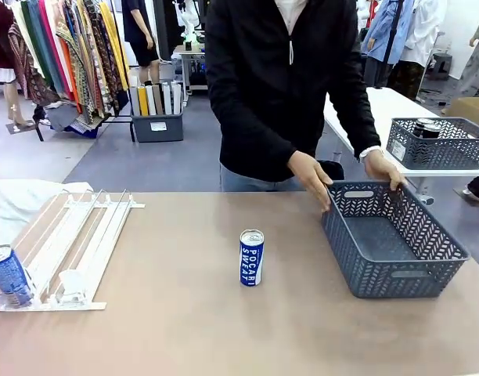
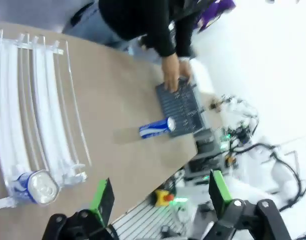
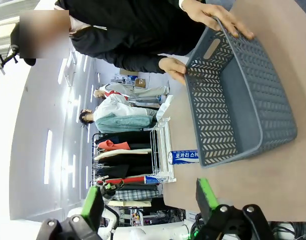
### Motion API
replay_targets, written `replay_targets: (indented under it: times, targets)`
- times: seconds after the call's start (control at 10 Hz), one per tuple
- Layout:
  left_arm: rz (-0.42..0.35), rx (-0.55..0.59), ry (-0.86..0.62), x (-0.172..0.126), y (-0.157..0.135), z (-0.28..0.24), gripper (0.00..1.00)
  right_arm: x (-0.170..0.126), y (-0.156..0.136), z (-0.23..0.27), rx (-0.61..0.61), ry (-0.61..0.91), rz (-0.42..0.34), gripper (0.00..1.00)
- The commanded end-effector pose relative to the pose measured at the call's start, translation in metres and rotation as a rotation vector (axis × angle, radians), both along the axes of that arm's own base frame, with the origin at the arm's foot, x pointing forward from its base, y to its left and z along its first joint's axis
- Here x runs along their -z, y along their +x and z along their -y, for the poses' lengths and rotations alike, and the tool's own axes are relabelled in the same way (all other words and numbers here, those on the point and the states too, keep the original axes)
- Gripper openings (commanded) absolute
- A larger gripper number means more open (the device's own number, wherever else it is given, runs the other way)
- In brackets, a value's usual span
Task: Retrieve and store the cans from the dispenser.
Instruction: Pick up one can from the Automatic Can Dispenser and place it in the middle of the table.
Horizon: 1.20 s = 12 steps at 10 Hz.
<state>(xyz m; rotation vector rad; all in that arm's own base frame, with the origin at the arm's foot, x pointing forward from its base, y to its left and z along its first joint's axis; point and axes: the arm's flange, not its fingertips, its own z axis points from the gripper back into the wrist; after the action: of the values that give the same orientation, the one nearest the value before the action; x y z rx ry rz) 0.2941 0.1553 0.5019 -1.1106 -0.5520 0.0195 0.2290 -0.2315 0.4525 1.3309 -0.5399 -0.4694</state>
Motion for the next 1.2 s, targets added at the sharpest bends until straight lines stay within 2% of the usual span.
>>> replay_targets:
  times: [0.0,0.1,1.1]
  targets:
    - [0.029,-0.04,-0.062,0.021,0.012,0.014,1.0,-0.001,-0.004,0.001,-0.016,-0.014,0.002,1.0]
    - [0.0,0.0,0.0,0.0,0.0,0.0,1.0,-0.001,-0.004,0.001,-0.016,-0.014,0.002,1.0]
    - [0.0,0.0,0.0,0.0,0.0,0.0,1.0,-0.001,-0.004,0.001,-0.016,-0.014,0.002,1.0]
